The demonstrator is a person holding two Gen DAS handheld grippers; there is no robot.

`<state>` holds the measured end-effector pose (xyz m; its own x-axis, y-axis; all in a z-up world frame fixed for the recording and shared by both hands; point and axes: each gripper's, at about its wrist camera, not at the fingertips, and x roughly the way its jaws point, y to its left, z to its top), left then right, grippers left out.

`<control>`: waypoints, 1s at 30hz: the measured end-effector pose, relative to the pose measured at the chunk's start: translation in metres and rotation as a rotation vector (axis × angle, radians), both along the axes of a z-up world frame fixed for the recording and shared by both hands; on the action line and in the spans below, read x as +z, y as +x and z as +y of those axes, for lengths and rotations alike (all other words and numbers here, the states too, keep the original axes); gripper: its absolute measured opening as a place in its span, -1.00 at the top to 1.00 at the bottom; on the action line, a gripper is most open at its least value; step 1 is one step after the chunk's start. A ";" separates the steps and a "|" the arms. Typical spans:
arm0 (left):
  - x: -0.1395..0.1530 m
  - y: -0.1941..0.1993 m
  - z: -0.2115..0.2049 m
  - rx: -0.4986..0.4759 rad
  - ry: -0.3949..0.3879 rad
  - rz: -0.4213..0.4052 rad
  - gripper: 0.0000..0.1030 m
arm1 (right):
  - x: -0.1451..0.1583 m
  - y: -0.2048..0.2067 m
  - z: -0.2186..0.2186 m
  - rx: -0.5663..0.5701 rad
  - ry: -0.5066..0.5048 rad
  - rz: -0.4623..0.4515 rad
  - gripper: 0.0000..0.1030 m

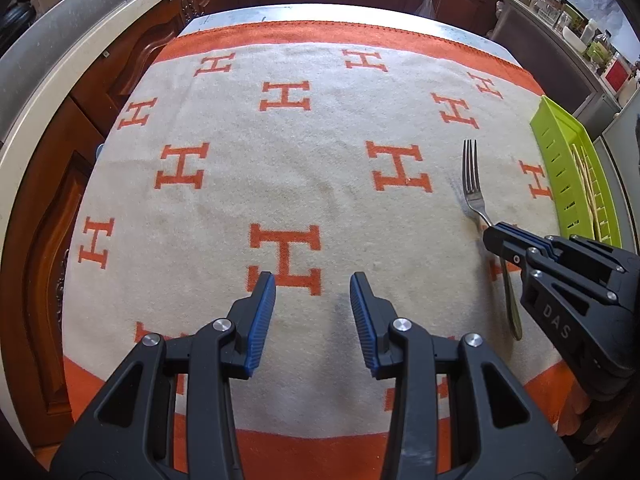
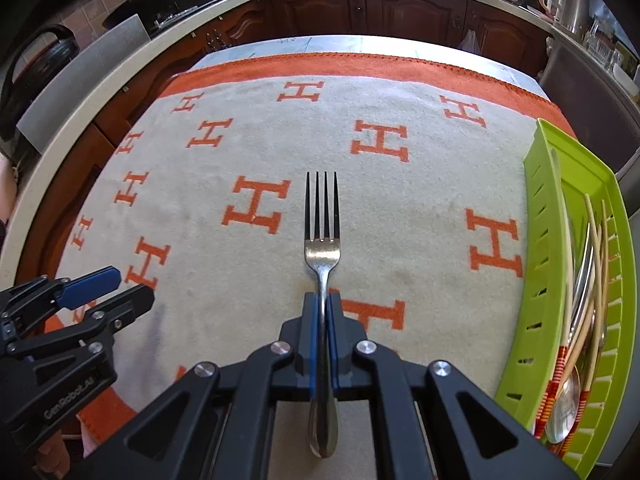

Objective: Organize utensils
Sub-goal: 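Close the right tool on the steel fork's handle, then carry the fork into the green tray with the right tool and open it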

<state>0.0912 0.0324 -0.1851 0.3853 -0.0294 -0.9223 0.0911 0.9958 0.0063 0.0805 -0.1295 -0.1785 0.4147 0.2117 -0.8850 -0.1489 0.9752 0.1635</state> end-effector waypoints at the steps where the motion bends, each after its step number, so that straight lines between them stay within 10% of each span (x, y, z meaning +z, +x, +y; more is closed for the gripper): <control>1: 0.001 -0.001 -0.001 -0.002 0.002 -0.002 0.31 | 0.003 -0.003 -0.002 -0.003 0.010 -0.005 0.92; 30: 0.054 -0.019 -0.083 -0.155 0.006 -0.111 -0.47 | 0.060 -0.052 -0.109 -0.225 0.183 -0.117 0.92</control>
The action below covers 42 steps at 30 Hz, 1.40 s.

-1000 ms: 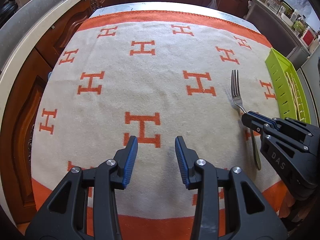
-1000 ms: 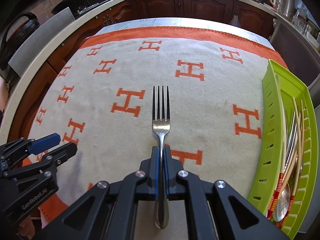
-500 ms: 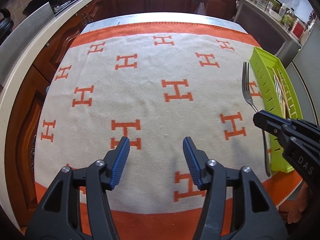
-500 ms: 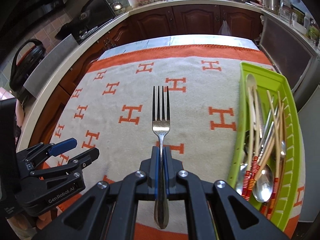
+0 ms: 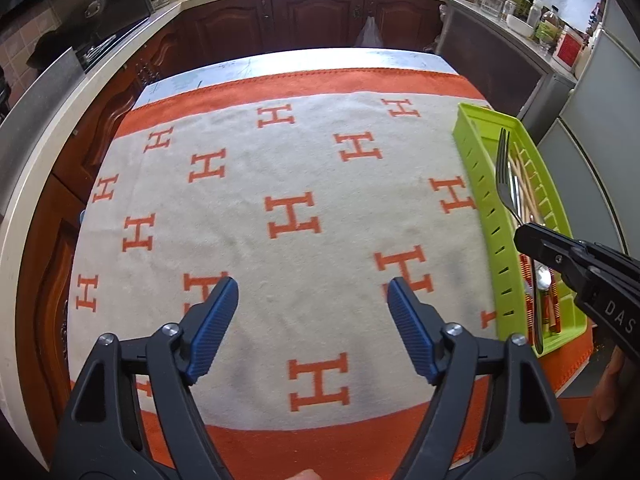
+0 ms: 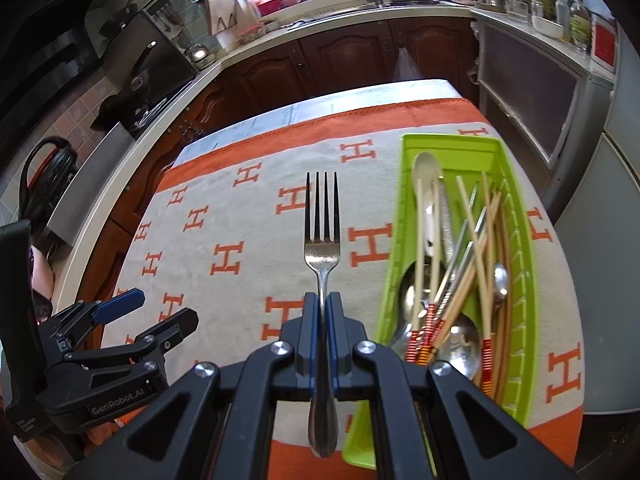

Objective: Organize utensils
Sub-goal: 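Carry the fork into the green tray with the right tool and open it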

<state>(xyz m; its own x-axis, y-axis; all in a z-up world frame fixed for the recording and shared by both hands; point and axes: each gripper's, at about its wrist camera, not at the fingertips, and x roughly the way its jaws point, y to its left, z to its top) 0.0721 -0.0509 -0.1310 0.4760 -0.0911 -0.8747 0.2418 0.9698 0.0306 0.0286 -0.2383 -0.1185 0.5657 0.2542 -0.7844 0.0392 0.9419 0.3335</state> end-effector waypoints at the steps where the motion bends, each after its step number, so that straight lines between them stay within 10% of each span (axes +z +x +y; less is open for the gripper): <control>1: 0.002 0.000 -0.004 -0.007 0.003 -0.006 -0.47 | 0.001 0.000 -0.005 -0.016 -0.002 0.001 0.92; 42: 0.032 0.001 -0.012 0.048 -0.044 -0.083 -0.59 | -0.006 0.011 -0.049 -0.163 -0.053 0.077 0.90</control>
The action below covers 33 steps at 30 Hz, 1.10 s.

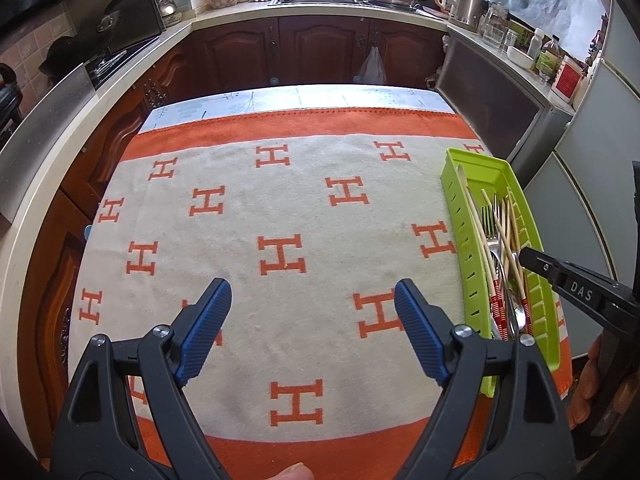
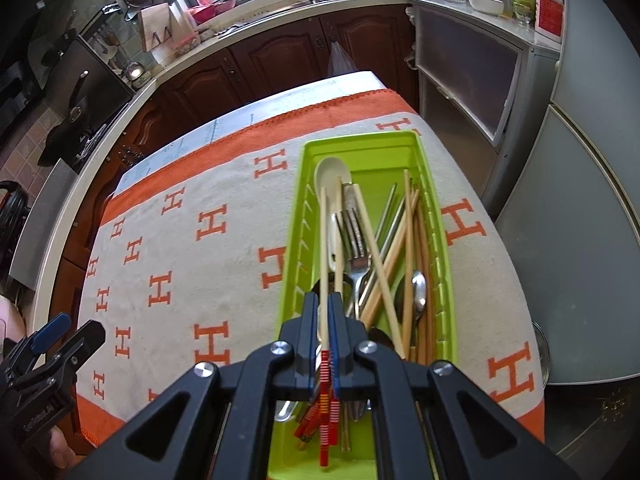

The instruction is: Organize utensils

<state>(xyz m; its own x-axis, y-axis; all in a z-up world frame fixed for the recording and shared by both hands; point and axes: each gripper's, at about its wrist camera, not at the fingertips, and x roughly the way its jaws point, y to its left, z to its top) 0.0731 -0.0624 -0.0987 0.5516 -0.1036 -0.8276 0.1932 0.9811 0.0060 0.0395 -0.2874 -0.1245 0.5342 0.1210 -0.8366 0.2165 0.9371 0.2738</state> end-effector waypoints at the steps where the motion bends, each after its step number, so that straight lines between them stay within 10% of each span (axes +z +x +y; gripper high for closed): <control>1: 0.000 -0.001 0.001 0.002 0.000 0.000 -0.59 | 0.002 -0.001 0.003 0.008 -0.003 -0.004 0.90; 25: 0.014 -0.029 0.035 0.087 0.021 -0.022 -0.60 | 0.040 -0.030 0.077 0.186 0.029 -0.105 0.88; 33: 0.051 -0.051 0.054 0.129 0.024 -0.125 -0.60 | 0.081 -0.044 0.101 0.221 0.012 -0.227 0.46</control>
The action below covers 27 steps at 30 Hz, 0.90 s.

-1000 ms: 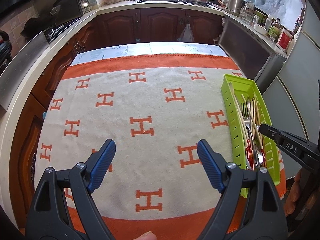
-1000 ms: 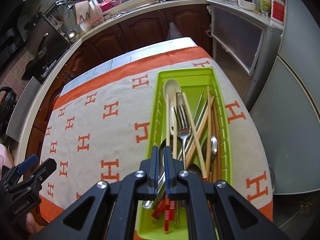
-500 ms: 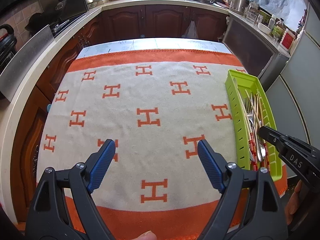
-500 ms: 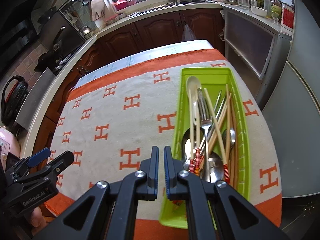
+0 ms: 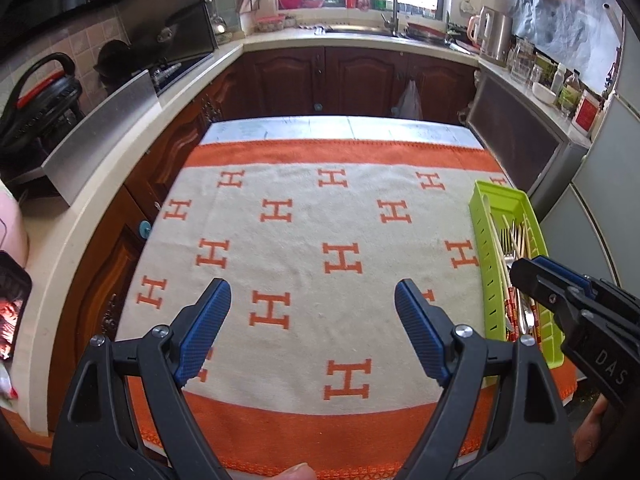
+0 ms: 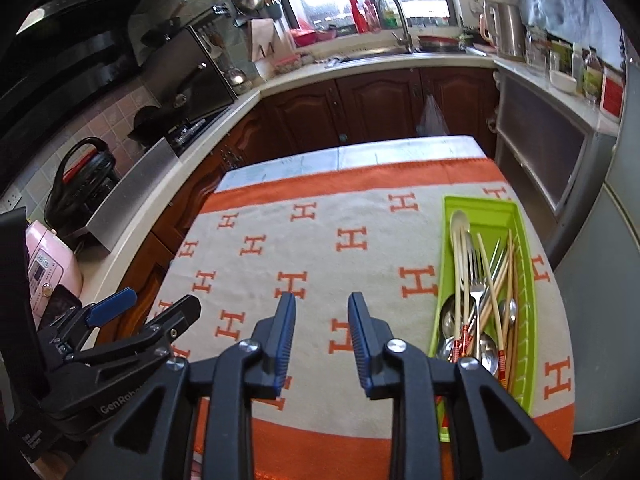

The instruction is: Organize utensils

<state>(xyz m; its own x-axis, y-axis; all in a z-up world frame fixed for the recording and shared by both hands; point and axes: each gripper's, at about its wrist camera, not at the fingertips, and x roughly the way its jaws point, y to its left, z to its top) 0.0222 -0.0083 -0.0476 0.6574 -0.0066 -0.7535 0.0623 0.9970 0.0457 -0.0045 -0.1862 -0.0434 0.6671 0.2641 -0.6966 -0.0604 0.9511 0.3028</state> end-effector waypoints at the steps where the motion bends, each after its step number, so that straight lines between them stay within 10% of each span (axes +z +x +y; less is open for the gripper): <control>1: 0.004 -0.002 0.001 0.003 0.001 -0.010 -0.60 | 0.003 -0.002 0.002 0.003 0.000 -0.010 0.45; 27: 0.021 -0.017 0.012 0.016 -0.010 -0.056 -0.60 | 0.005 -0.009 0.019 0.021 -0.014 -0.018 0.41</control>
